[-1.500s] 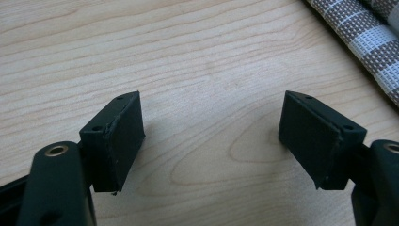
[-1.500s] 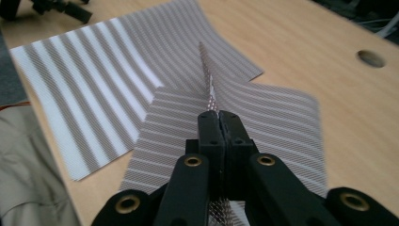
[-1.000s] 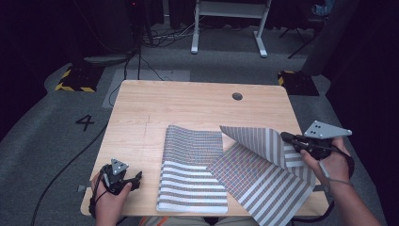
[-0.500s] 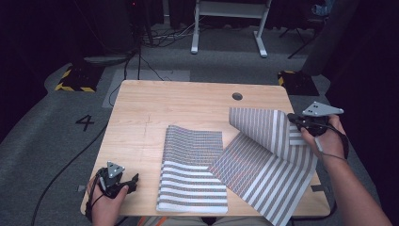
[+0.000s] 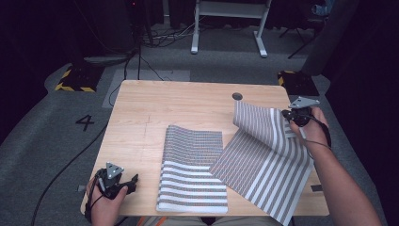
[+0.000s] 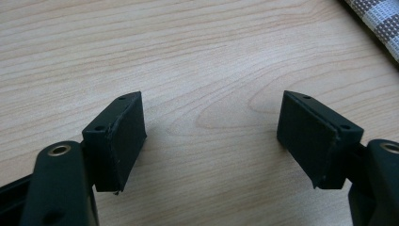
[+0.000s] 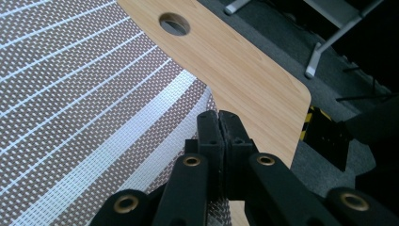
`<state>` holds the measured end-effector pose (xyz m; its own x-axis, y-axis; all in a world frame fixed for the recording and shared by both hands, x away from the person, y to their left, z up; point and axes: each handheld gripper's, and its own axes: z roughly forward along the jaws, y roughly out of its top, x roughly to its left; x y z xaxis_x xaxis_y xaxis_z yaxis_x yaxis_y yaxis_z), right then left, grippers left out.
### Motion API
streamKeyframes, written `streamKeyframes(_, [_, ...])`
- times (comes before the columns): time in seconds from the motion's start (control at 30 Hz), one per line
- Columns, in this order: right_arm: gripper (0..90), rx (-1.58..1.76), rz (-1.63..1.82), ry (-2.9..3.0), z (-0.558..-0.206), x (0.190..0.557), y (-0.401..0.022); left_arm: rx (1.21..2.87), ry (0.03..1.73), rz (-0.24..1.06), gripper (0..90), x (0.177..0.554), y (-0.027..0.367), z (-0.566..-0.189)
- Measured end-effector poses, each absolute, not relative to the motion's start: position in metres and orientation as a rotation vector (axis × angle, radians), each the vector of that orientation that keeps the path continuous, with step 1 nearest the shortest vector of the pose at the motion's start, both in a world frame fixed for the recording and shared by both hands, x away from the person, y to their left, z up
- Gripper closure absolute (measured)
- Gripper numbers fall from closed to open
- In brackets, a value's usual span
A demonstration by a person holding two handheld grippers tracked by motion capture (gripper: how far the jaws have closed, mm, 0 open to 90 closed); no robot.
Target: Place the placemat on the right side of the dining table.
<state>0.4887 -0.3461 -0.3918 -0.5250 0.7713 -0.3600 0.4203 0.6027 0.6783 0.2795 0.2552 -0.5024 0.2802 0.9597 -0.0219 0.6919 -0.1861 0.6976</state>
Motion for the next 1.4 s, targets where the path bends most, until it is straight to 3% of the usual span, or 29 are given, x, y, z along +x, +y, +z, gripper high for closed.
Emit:
streamKeyframes(0.2, [87.5,0.992,0.649,2.168,-0.405,0.504,-0.353,1.944,1.481,0.570,24.1,0.280,0.255,-0.503])
streamKeyframes(0.37, [73.5,0.990,0.645,2.141,-0.408,0.507,-0.355,1.952,1.475,0.575,24.2,0.280,0.255,-0.503])
streamKeyframes(0.6, [63.9,0.967,0.696,2.097,-0.401,0.501,-0.359,1.958,1.470,0.572,24.1,0.281,0.253,-0.502])
streamKeyframes(0.8, [63.5,0.932,0.764,2.095,-0.390,0.487,-0.353,1.966,1.466,0.572,24.1,0.282,0.251,-0.502])
streamKeyframes(1.13, [64.4,0.880,0.874,2.144,-0.370,0.423,-0.341,1.960,1.432,0.589,24.5,0.284,0.245,-0.491])
streamKeyframes(1.4, [60.8,0.930,0.951,2.184,-0.370,0.362,-0.346,2.025,1.269,0.575,24.7,0.280,0.203,-0.458])
